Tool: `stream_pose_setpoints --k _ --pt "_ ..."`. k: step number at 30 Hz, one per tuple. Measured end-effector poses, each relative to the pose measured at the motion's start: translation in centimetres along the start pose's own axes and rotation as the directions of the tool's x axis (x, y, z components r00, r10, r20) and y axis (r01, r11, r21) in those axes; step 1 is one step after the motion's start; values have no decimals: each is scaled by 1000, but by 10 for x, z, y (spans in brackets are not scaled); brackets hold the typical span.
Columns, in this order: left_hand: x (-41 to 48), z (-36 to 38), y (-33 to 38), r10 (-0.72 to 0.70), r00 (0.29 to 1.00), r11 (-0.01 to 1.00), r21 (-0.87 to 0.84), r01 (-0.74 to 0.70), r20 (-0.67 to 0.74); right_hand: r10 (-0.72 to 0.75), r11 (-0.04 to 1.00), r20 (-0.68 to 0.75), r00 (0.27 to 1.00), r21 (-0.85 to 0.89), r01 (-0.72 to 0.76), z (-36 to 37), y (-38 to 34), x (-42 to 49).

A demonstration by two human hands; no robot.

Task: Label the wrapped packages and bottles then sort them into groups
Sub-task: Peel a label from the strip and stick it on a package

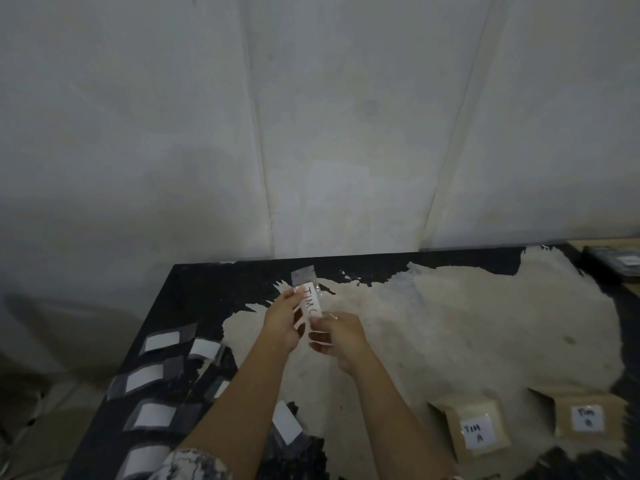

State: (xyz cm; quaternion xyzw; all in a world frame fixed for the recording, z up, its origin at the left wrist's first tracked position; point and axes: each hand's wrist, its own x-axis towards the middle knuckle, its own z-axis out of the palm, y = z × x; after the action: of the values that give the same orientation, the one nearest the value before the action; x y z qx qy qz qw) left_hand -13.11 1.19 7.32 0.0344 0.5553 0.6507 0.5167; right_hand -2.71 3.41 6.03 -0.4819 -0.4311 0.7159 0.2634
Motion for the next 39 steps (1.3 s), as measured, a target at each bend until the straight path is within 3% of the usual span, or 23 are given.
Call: stream_pose_setpoints --k 4,8,11,15,20,26,33,39 --pt "-1 -2 -9 15 999 998 -68 -18 -41 0 991 -16 1000 131 2 -2 2 -7" --pt "-2 -1 -21 47 992 994 -97 -58 -121 -11 954 -145 989 294 54 -1 8 -15" --pt "-8 11 -29 67 986 989 -123 -87 -155 40 867 -244 969 490 88 -1 10 -19" --pt "-16 40 -41 112 974 976 -162 -145 -196 121 683 -258 958 722 108 -15 6 -25" --pt "-24 79 -63 127 968 973 -162 -163 -216 134 732 -273 953 675 91 -63 -3 -28" --pt "-38 159 -110 92 986 972 -204 -120 -142 163 797 -282 946 602 42 -171 -29 -32" --pt "-58 275 -183 86 996 970 -228 -89 -26 198 782 -451 871 608 137 -323 -48 -33" --pt "-77 349 -234 30 1000 987 -159 -28 9 158 894 -454 877 444 69 -423 -61 -49"
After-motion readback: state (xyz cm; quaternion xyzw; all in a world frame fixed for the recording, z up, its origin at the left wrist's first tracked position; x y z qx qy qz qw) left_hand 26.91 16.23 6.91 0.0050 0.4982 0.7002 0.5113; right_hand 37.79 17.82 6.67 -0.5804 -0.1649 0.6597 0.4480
